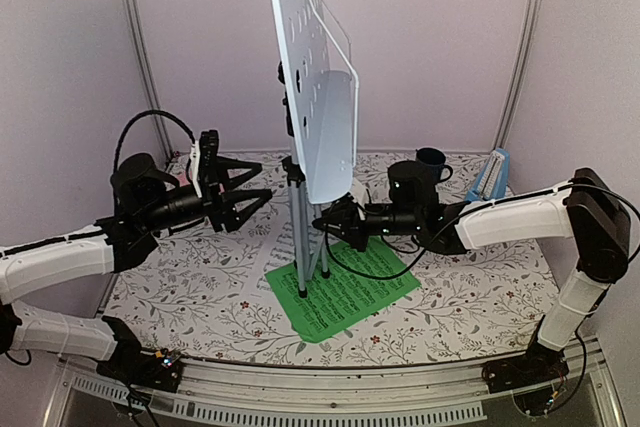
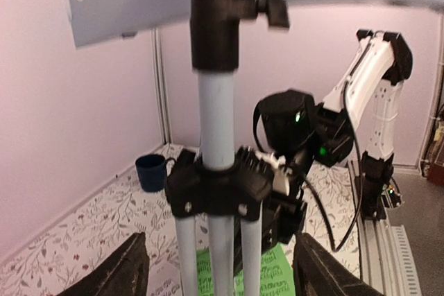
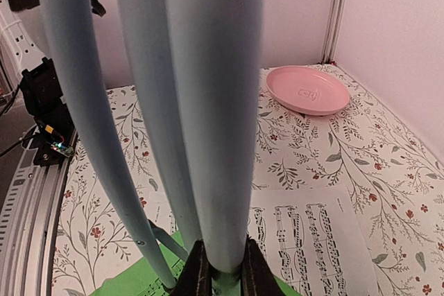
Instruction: Set up the instrument practice props
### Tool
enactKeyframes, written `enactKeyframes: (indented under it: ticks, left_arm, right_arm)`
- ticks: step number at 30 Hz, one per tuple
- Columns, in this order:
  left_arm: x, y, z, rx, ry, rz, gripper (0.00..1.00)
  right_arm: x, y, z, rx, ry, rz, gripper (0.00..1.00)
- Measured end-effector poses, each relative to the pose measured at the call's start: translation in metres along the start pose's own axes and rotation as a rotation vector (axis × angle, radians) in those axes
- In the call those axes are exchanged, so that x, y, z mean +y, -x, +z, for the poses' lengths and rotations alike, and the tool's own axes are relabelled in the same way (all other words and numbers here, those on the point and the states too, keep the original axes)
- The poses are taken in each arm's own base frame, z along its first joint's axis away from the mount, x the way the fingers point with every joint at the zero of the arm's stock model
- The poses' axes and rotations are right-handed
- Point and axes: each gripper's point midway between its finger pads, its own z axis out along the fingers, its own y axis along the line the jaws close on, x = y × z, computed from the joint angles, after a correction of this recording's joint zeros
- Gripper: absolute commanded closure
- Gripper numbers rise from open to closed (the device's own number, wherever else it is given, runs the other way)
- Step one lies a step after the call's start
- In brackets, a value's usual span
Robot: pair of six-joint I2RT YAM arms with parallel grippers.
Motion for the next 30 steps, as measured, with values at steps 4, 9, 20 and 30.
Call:
enactKeyframes:
  ticks: [4,9,20,30]
  left_arm:
    - [0.006,-0.059,-0.003,0.149,0.028,-0.032,0.42]
    - [0.012,-0.108,0.006,0.264,0.015,-0.039,0.49]
    - [0.022,-0.15,0.022,0.339,-0.008,0.002,0.59]
    - [0.026,-0.156,0.042,0.336,-0.004,0.044,0.69]
  right_arm:
    - [0.0,0.0,0.0,-0.003,0.0,-0.002,1.0]
    - [0.0,0.0,-0.001,-0.009,0.0,-0.004,1.0]
    - [0.002,0.0,-0.001,-0.011,0.006,-0.006,1.0]
    - [0.003,0.0,-0.001,-0.012,0.012,-0.01,1.0]
